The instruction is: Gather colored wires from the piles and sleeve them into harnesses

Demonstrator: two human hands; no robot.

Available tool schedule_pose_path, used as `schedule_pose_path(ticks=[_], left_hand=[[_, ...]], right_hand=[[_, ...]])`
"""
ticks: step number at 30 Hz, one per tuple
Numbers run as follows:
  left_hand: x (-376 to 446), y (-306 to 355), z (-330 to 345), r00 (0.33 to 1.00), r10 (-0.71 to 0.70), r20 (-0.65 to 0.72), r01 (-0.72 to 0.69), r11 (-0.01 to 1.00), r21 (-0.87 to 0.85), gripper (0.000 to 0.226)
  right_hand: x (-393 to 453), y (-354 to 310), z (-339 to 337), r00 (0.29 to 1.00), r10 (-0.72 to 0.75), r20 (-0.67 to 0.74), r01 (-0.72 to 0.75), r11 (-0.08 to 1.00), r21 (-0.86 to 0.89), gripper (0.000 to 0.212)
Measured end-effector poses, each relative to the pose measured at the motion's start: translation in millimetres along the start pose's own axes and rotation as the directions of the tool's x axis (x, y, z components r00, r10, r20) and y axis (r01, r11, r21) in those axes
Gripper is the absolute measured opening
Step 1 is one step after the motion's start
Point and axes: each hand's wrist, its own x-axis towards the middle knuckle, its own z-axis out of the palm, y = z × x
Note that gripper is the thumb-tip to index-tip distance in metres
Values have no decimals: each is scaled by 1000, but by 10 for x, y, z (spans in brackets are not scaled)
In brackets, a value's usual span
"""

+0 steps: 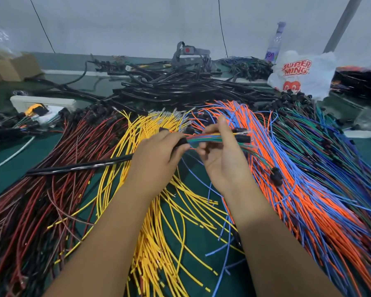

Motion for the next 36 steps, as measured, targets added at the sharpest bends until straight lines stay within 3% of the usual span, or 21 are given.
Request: schedule_pose_path(ticks=[3, 6, 9, 14, 17, 20, 24, 26, 29, 32, 36], left_hand=[[-12, -22, 24, 998, -14, 59, 11, 999, 49, 29], [-10, -29, 27, 999, -11, 46, 10, 1000, 21, 29], [-24, 20, 37, 999, 32, 42, -32, 999, 10, 26], [-42, 89, 16, 997, 76, 21, -76, 997, 23, 20], [-30, 121, -6, 998, 62, -6, -62, 998, 26, 28], [-16, 99, -11, 999, -38, -36, 39, 999, 21, 31], [-15, -4, -23, 989, -138, -44, 139, 990, 3, 34], [-23, -32, -14, 992, -125, 9, 125, 992, 21, 31], [-30, -46, 9, 989, -116, 91, 112, 993, 38, 32], [-45, -34, 18, 988, -114, 103, 114, 993, 9, 28], [-54, -35, 21, 986, -120, 116, 124, 992, -30, 27]], right_hand=[[21, 29, -19, 997, -80, -1, 78, 976, -206, 45], [39, 74, -54, 986, -138, 95, 167, 876, -452, 49], [15, 90, -23, 979, -111, 172, 185, 841, -509, 50], [25, 87, -2, 982, -42, 186, 118, 902, -415, 47], [34, 38, -44, 972, 67, 226, -15, 974, -224, 39], [40, -21, -50, 976, 94, 197, -94, 996, -9, 46], [56, -69, -50, 997, -73, 27, 67, 984, 166, 37], [61, -88, -65, 992, -126, -30, 129, 977, 168, 36], [61, -83, -79, 985, -170, -10, 170, 985, 39, 34], [72, -51, -86, 981, -195, 15, 196, 974, -116, 18], [84, -16, -116, 982, -186, 42, 191, 965, -178, 19]])
